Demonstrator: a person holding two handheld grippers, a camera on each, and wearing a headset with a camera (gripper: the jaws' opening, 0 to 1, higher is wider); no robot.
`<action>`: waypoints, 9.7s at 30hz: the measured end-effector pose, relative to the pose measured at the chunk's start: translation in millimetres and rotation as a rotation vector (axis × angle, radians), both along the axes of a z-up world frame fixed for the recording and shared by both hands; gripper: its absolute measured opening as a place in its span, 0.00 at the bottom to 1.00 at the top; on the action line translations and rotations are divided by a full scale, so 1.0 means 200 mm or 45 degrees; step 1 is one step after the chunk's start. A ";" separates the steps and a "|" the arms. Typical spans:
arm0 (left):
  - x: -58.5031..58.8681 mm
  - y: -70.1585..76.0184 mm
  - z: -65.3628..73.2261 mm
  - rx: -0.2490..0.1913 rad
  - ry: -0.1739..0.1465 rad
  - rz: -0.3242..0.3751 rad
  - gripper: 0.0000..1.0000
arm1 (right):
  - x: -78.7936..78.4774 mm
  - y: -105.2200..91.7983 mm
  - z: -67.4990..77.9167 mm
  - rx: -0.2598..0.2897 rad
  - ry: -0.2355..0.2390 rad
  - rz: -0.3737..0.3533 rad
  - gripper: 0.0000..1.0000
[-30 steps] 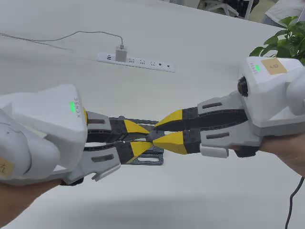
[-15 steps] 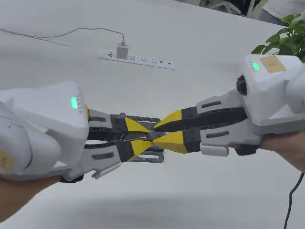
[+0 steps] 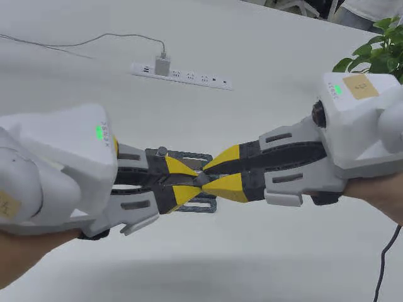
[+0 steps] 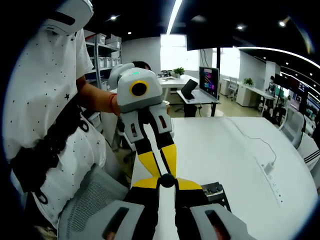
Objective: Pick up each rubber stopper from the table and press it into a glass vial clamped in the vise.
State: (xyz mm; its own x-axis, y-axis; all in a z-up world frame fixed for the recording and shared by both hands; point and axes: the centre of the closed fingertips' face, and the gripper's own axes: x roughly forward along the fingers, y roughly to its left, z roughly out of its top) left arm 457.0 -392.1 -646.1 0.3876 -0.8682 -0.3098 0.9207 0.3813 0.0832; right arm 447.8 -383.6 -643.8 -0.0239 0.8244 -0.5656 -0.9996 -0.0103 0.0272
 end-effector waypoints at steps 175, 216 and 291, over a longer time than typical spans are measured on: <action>0.13 0.48 -0.48 -0.195 0.212 0.227 0.91 | 0.54 0.20 -0.81 -0.768 -0.031 -0.097 0.07; 0.12 0.48 -0.50 -0.212 0.220 0.229 0.88 | 0.55 0.19 -0.79 -0.837 -0.039 -0.058 0.05; 0.11 0.49 -0.49 -0.230 0.223 0.240 0.85 | 0.52 0.21 -0.81 -0.825 -0.012 -0.062 0.10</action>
State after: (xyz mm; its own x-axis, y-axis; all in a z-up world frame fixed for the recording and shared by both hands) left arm 478.2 -295.1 -745.1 0.5012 -0.8333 -0.2332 0.8268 0.5407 -0.1550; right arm 552.3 -341.0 -806.1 0.0122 0.3158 -0.9487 -0.9987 0.0503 0.0039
